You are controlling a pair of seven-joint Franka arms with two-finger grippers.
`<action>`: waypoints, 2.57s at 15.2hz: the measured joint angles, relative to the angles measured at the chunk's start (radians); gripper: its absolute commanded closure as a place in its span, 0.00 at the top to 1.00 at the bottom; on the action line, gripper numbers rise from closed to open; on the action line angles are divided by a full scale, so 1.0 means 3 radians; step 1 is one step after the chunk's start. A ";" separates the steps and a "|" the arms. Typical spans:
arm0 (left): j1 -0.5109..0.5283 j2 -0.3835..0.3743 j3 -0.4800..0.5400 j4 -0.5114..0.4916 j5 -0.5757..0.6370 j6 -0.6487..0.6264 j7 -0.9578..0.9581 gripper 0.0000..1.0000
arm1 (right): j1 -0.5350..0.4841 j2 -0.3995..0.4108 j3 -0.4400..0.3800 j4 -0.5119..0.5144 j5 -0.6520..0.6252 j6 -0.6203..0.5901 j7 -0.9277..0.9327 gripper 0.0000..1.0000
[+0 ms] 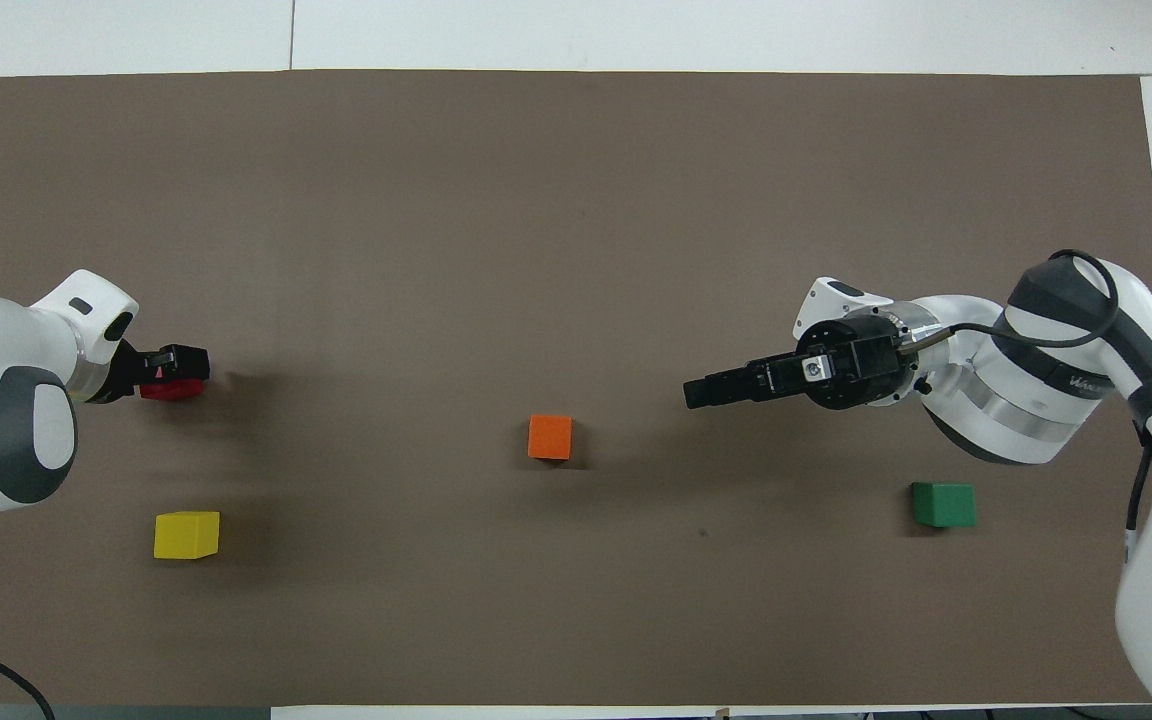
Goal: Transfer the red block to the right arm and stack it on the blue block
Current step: 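Grasp the red cube with the left gripper while the right gripper advances, then carry the red cube toward the right gripper with the left gripper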
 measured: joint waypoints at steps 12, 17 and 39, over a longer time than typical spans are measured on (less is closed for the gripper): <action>-0.0072 0.0003 -0.0044 0.0392 -0.0241 -0.0554 -0.0419 0.00 | 0.0485 0.0687 0.0003 0.0411 0.0487 -0.0008 -0.0494 1.00; -0.0467 -0.0273 -0.0088 0.0942 -0.0968 -0.1625 -0.1664 0.00 | 0.0487 0.0820 -0.0006 0.0532 0.0493 -0.0008 -0.0519 1.00; -0.1337 -0.0953 -0.0631 0.0564 -0.3140 -0.0268 -0.5355 0.00 | 0.0831 0.0876 0.0002 0.0471 0.0814 0.0230 -0.0375 1.00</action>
